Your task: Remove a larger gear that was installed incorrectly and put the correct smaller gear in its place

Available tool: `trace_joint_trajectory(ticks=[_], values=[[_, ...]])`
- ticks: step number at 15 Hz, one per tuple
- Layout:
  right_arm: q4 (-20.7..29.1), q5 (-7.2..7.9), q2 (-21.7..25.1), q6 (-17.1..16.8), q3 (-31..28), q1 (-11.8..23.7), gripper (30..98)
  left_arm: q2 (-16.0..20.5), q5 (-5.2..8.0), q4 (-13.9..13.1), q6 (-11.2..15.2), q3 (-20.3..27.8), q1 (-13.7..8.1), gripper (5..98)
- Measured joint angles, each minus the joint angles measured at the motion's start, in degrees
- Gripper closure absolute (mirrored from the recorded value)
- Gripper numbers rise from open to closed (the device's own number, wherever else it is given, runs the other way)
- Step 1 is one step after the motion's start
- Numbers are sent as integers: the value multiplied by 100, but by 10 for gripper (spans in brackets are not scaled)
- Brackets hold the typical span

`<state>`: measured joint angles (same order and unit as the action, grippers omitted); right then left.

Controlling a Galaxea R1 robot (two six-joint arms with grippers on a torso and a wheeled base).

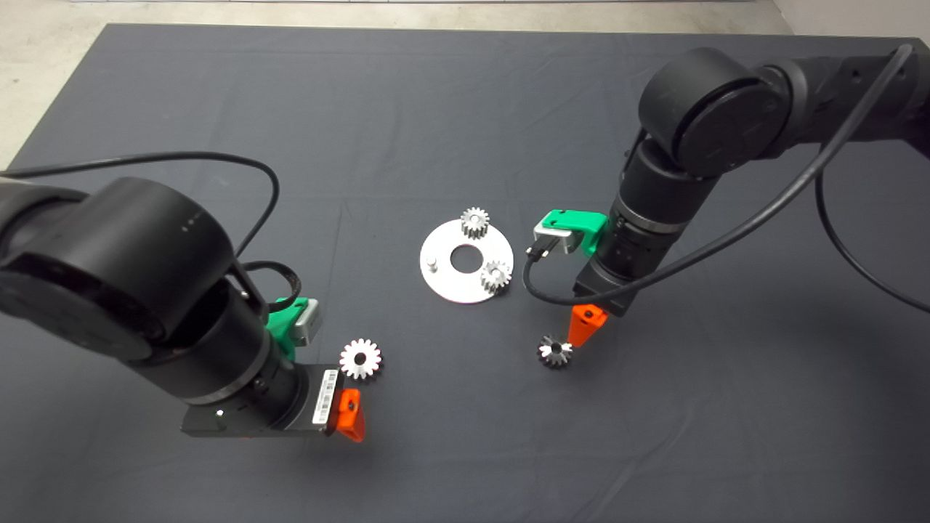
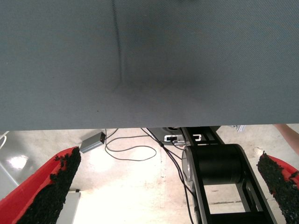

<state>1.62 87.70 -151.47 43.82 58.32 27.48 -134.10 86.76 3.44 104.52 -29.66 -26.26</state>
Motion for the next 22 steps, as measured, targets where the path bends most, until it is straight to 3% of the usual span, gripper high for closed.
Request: trace_joint_trajectory(ticks=[9,16,22], values=[[-851,0,-105,-50,-912,-22,309,99,15,0,0,0,0,61],[-1120,-2,-121,-50,-1017,-483,309,144,26,0,0,0,0,61],[-1532,-2,-126,-50,-1042,-670,309,144,26,0,0,0,0,61]])
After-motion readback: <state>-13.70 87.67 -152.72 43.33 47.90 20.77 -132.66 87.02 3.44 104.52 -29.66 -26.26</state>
